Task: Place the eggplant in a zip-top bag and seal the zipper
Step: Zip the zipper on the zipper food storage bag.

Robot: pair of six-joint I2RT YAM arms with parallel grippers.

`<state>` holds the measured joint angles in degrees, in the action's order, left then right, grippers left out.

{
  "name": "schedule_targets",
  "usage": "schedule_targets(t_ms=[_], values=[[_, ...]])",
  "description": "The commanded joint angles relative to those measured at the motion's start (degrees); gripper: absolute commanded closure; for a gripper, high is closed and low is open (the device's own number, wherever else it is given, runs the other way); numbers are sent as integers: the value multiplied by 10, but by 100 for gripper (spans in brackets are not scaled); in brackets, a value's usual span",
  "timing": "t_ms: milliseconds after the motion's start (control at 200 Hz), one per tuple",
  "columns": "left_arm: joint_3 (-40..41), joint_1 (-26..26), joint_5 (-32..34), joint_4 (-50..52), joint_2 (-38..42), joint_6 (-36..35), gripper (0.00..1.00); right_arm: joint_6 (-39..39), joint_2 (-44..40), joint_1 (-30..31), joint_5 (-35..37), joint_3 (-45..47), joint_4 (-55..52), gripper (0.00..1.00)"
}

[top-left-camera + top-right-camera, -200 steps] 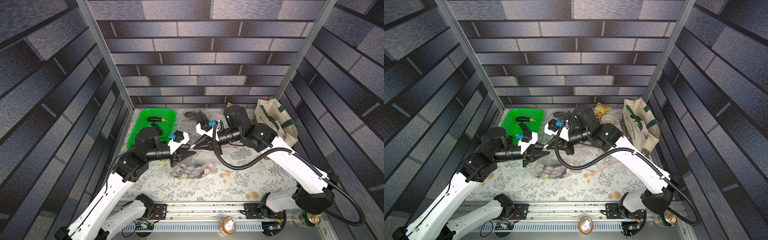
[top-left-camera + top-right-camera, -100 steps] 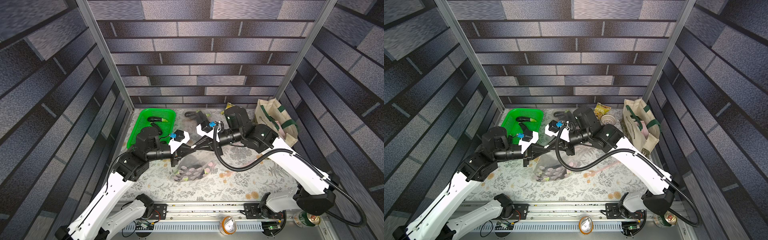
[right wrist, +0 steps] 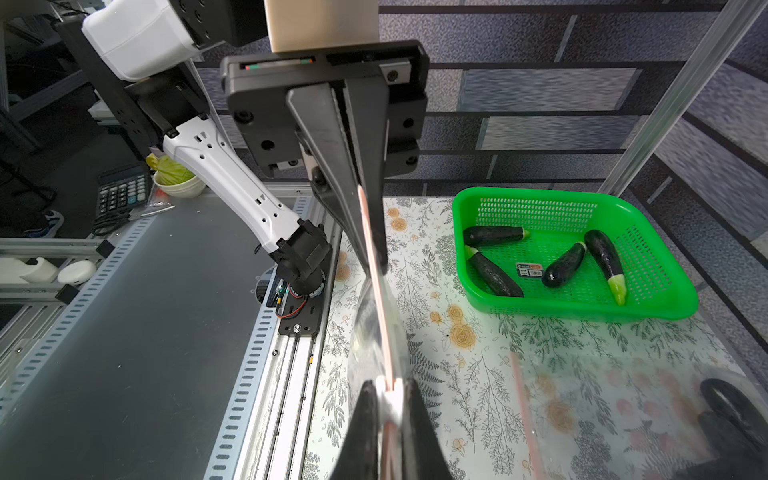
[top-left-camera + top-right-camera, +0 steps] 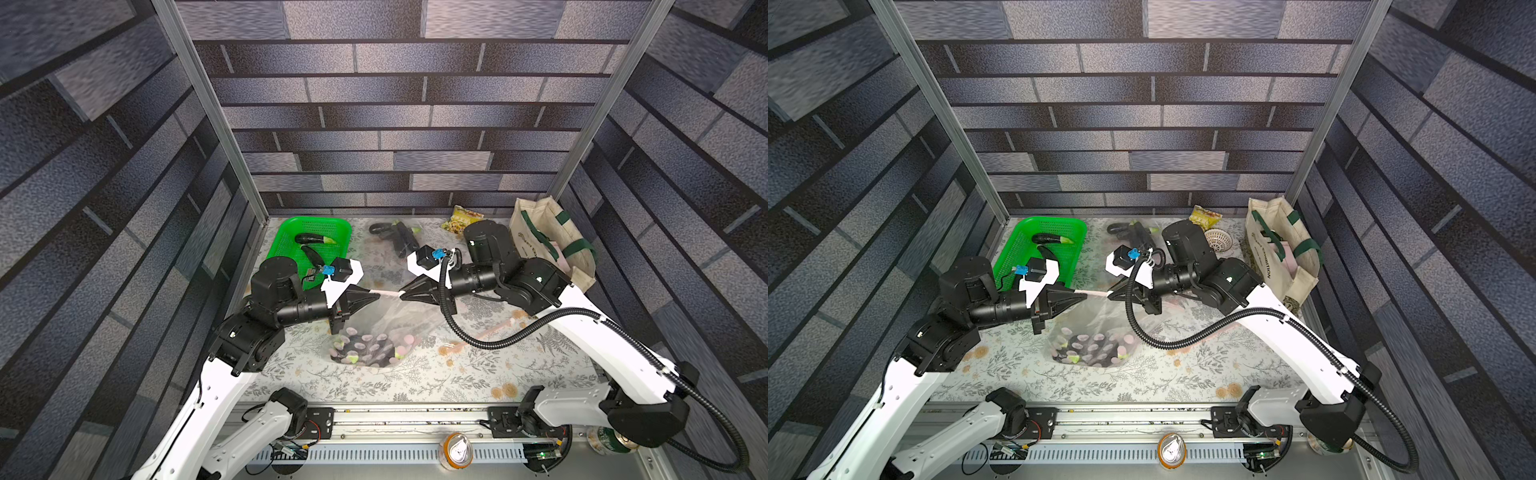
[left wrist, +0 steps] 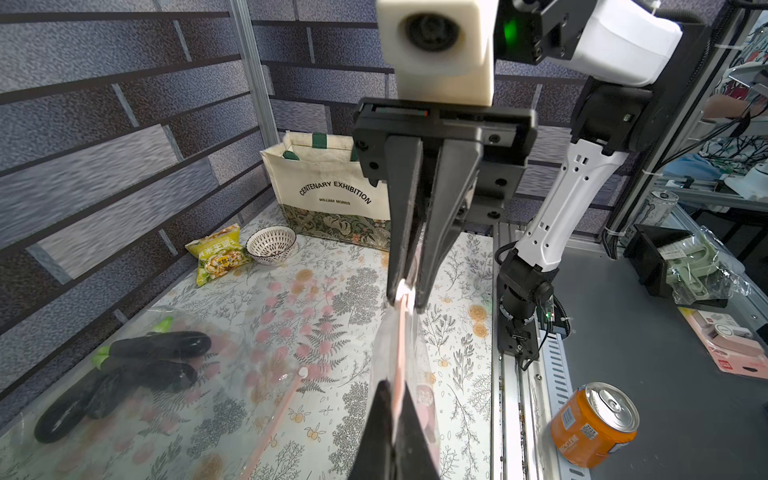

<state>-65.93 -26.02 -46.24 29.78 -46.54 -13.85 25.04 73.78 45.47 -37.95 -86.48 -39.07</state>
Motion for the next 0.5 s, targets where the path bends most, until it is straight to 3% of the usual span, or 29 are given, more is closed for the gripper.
schedule_targets(t_ms=[0,241,496], values=[[-42,9,16,5,15,10,100,8,-20,-33,22,30,-32,100],[-88,17,84,42,14,0,100,14,-75,-119,11,114,-27,100],[-130,22,79,66,-1,-10,100,12,-120,-189,6,193,-20,100]])
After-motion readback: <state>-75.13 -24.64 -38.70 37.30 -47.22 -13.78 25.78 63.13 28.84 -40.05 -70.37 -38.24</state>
